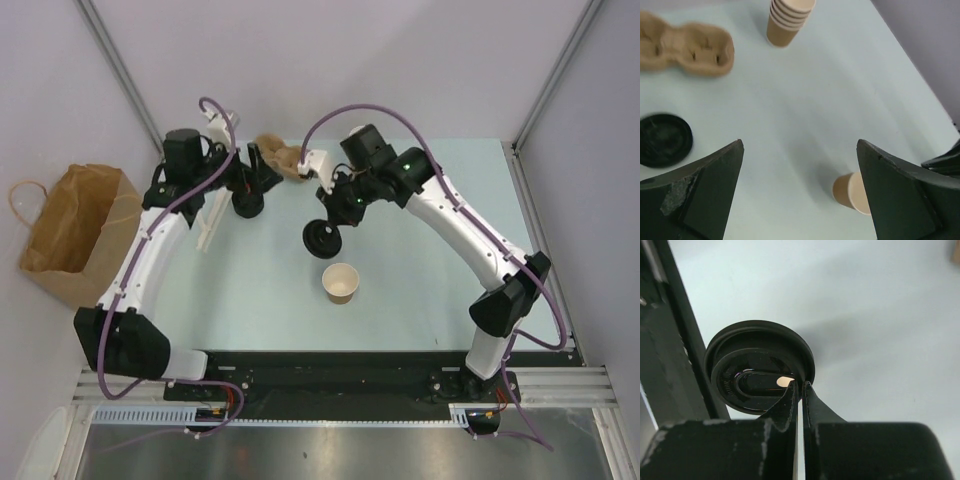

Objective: Pack the takeout coffee

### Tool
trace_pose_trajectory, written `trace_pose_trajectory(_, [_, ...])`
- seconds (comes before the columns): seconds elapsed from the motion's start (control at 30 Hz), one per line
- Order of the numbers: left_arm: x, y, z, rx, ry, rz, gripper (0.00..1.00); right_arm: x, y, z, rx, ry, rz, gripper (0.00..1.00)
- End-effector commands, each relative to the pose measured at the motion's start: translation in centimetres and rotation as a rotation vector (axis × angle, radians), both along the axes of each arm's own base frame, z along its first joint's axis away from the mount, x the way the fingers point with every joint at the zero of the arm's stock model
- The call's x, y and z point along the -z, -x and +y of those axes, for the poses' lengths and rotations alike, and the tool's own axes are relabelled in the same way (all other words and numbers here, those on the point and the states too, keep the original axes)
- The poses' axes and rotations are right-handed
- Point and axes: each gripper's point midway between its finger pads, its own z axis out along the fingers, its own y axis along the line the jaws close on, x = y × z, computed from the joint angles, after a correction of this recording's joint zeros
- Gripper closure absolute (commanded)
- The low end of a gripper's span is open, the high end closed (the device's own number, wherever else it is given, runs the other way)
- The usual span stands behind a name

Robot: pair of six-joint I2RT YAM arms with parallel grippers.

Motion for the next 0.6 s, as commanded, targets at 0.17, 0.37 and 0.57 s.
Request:
trace_pose_trajectory(0.17, [4.4,4.7,1.3,-0.121,0.181,0.15,0.01,5.1,1.1,-4.1,0.183,0.241,0.02,1.0])
trace_pose_trajectory(0.37, [6.4,5.9,1.6,-0.12,0.154,0.166,0.01,7.4,2.2,-4.0,0.191,0.266,0.029,1.0])
trace_pose_trajectory(0.57, [8.9,7.0,1.5,-0.122,0.152,0.268,0.0,8.8,2.8,-3.0,0.163,0.294,0.018,1.0])
